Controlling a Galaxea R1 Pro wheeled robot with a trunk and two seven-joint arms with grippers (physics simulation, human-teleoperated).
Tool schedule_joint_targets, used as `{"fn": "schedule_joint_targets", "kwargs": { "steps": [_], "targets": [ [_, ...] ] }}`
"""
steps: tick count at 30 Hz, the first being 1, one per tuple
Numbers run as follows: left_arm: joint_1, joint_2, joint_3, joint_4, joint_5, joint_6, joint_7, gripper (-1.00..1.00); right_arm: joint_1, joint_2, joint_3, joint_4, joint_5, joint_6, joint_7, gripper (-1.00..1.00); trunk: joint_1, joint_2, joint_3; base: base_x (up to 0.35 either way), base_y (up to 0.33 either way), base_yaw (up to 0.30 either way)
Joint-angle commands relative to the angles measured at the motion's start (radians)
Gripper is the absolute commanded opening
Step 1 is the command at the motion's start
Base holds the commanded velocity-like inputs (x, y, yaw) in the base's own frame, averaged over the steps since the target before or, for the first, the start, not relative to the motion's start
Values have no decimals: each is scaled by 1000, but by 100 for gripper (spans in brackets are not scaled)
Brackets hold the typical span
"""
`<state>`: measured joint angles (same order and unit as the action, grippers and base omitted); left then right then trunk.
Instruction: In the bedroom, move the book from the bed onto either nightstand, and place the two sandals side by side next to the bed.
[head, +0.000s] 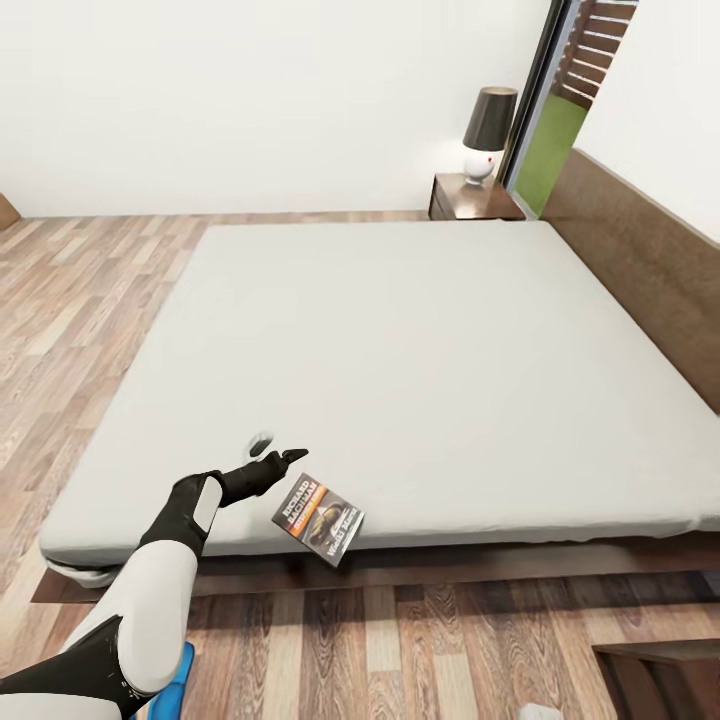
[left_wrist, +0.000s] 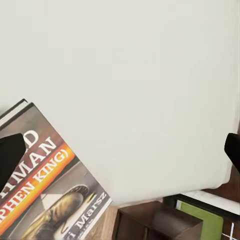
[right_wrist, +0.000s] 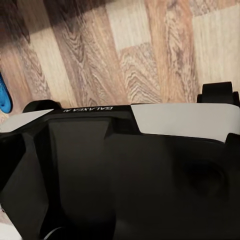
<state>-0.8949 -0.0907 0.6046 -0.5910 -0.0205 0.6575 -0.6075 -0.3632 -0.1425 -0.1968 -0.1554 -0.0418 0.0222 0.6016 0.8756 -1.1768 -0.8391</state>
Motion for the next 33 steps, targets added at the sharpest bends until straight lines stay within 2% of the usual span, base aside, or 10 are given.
{"fn": "schedule_joint_targets", "kwargs": {
  "steps": [1, 22, 27, 29, 30, 31, 32, 33],
  "targets": [
    [-1, -1, 7, -1, -3, 8, -4, 100, 0, 0, -3, 1, -4, 2, 4, 100, -4, 7, 3, 0, 0, 0],
    [-1, -2, 5, -1, -3, 9, -10, 100, 0, 0, -3, 1, -4, 2, 4, 100, -84, 154, 68, 0, 0, 0],
    [-1, -13, -1, 34, -5, 11, -46, 100, 0, 0, -3, 1, -4, 3, 4, 100, -104, 189, 84, 0, 0, 0],
    [-1, -19, -11, 58, -7, 11, -87, 100, 0, -1, -3, 1, -4, 2, 4, 100, -111, 203, 90, 0, 0, 0],
    [-1, -26, -29, 70, -8, 10, -122, 100, 0, -1, -3, 1, -4, 2, 4, 100, -115, 210, 93, 0, 0, 0],
    [-1, -33, -60, 82, -8, 10, -153, 100, 0, -1, -3, 1, -4, 2, 4, 100, -119, 217, 97, 0, 0, 0],
    [-1, -36, -73, 86, -8, 10, -161, 100, 0, -1, -3, 1, -4, 2, 4, 100, -123, 224, 100, 0, 0, 0],
    [-1, -41, -113, 98, -8, 11, -185, 100, 0, -2, -3, 1, -4, 2, 4, 100, -127, 231, 103, 0, 0, 0]
  ]
}}
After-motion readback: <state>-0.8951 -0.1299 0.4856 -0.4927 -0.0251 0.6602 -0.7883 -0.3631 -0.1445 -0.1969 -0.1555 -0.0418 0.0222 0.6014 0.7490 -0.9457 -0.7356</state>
